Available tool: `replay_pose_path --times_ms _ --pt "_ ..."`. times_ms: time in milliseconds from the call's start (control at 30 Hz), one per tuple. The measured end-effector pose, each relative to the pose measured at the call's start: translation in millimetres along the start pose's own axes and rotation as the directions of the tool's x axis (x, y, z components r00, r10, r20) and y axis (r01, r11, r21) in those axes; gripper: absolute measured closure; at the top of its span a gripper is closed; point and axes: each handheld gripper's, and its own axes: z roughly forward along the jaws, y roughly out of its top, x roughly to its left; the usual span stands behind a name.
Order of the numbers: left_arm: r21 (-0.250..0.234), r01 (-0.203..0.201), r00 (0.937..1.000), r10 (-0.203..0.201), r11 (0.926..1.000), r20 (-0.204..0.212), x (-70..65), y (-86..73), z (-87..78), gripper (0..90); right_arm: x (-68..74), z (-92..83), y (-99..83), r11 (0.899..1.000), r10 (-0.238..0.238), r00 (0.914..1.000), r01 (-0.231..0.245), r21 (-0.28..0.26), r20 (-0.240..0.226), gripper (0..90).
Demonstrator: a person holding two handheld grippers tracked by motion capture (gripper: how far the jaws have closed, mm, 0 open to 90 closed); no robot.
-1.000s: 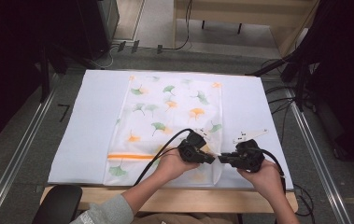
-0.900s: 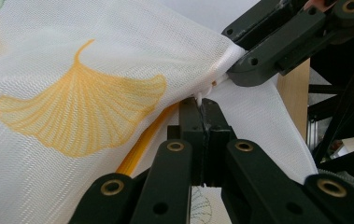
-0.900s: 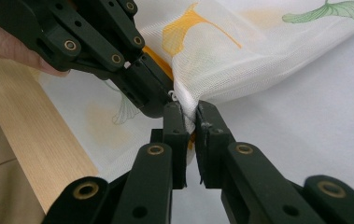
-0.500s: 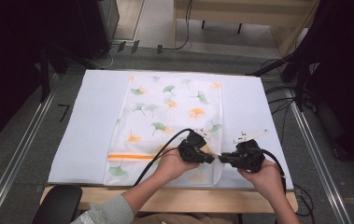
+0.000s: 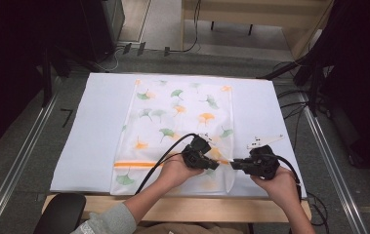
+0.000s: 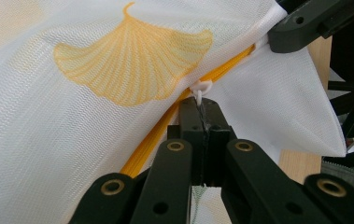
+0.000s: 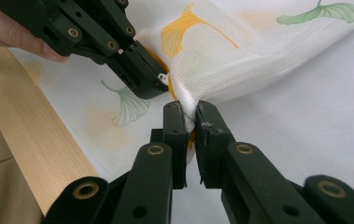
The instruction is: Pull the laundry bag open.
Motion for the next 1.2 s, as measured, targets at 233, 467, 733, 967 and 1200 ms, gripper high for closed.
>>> replay_pose_path --times_ms 233,467,733,967,1200 --pt "0.003 0.0 1.0 0.0 1.0 -0.001 0.6 0.0 0.4 90.0 0.0 0.4 -0.2 1.0 -0.002 1.0 0.002 0.001 0.002 85.4" --pt "0.001 0.0 1.0 0.0 1.0 0.002 1.2 0.0 0.4 90.0 0.0 0.4 -0.1 1.0 -0.001 1.0 0.001 0.001 0.0 85.4" --pt "0.009 0.003 1.0 -0.003 1.0 0.001 3.2 -1.0 0.5 90.0 -0.1 0.6 -0.1 1.0 0.001 1.0 -0.001 0.003 -0.005 85.4" --pt "0.013 0.024 0.9997 -0.024 0.9996 -0.008 7.4 -7.2 -1.9 90.0 -0.1 0.4 -0.1 1.0 0.0 1.0 0.0 0.003 -0.005 85.4" --pt "0.022 0.042 0.9989 -0.042 0.9989 -0.021 16.6 -17.6 -9.3 90.0 -0.8 0.3 -0.2 1.0 -0.003 1.0 0.003 0.004 -0.004 85.3"
